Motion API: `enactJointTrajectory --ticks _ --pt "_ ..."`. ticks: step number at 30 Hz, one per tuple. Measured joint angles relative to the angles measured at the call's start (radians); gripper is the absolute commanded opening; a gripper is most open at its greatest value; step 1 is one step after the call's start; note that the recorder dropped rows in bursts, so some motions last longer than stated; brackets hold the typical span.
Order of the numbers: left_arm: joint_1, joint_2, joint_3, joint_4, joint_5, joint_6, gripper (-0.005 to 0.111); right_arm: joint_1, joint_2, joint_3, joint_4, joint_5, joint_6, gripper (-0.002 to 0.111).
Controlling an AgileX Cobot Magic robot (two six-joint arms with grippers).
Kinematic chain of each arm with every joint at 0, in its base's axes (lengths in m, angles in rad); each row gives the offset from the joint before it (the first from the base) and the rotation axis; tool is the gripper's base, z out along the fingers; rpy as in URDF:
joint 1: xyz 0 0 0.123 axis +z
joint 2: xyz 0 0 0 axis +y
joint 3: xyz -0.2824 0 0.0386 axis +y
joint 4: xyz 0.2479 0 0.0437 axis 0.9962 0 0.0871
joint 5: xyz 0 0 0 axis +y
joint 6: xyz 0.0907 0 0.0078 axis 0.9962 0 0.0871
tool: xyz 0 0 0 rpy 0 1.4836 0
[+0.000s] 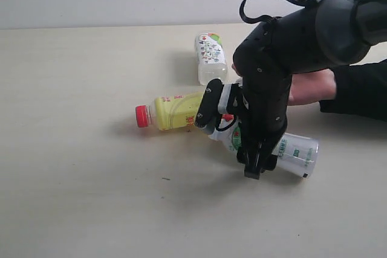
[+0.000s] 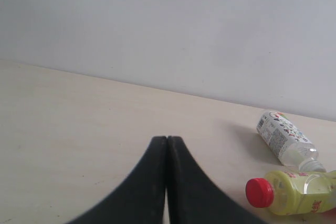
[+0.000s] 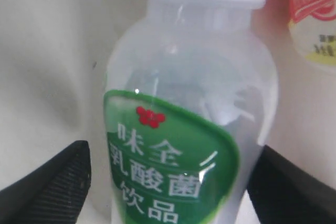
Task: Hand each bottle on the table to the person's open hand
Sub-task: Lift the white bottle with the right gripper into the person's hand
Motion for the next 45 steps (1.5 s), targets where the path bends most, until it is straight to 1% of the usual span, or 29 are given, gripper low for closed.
enactJointTrajectory --ticks 2,4,5,6,7,8,12,14,19,26,30,35,38,43,45 --pt "0.000 0.000 0.000 0.000 0.000 0.000 0.002 0.000 0.000 0.000 0.000 0.000 0.002 0.075" --pt "0.000 0.000 0.000 0.000 0.000 0.000 0.002 0.000 0.000 0.000 0.000 0.000 0.002 0.066" --pt "0.000 0.000 0.000 0.000 0.000 0.000 0.002 0.000 0.000 0.000 0.000 0.000 0.002 0.056" --pt "0.000 0.000 0.000 0.000 0.000 0.000 0.002 0.000 0.000 0.000 0.003 0.000 0.002 0.050" --pt "0.000 0.000 0.000 0.000 0.000 0.000 0.002 0.000 0.000 0.000 0.003 0.000 0.002 0.037" --pt "0.000 0.000 0.000 0.000 0.000 0.000 0.002 0.000 0.000 0.000 0.003 0.005 0.002 0.028" --pt "0.000 0.000 0.000 0.000 0.000 0.000 0.002 0.000 0.000 0.000 0.003 0.038 0.002 0.005" --pt "0.000 0.000 0.000 0.000 0.000 0.000 0.002 0.000 0.000 0.000 0.004 0.056 0.002 0.000" --pt "0.000 0.000 0.000 0.000 0.000 0.000 0.002 0.000 -0.022 -0.004 0.013 0.167 0.002 0.000" --pt "0.000 0.000 0.000 0.000 0.000 0.000 0.002 0.000 -0.170 -0.004 0.079 0.329 0.002 0.000" --pt "0.000 0.000 0.000 0.000 0.000 0.000 0.002 0.000 -0.284 -0.004 0.163 0.374 0.006 0.000" --pt "0.000 0.000 0.000 0.000 0.000 0.000 0.002 0.000 -0.427 -0.004 0.228 0.391 0.080 0.000" --pt "0.000 0.000 0.000 0.000 0.000 0.000 0.002 0.000 -0.507 -0.004 0.189 0.374 0.166 0.000" --pt "0.000 0.000 0.000 0.000 0.000 0.000 0.002 0.000 -0.593 -0.004 -0.034 0.327 0.415 0.000" --pt "0.000 0.000 0.000 0.000 0.000 0.000 0.002 -0.020 -0.601 -0.015 -0.085 0.327 0.481 0.000"
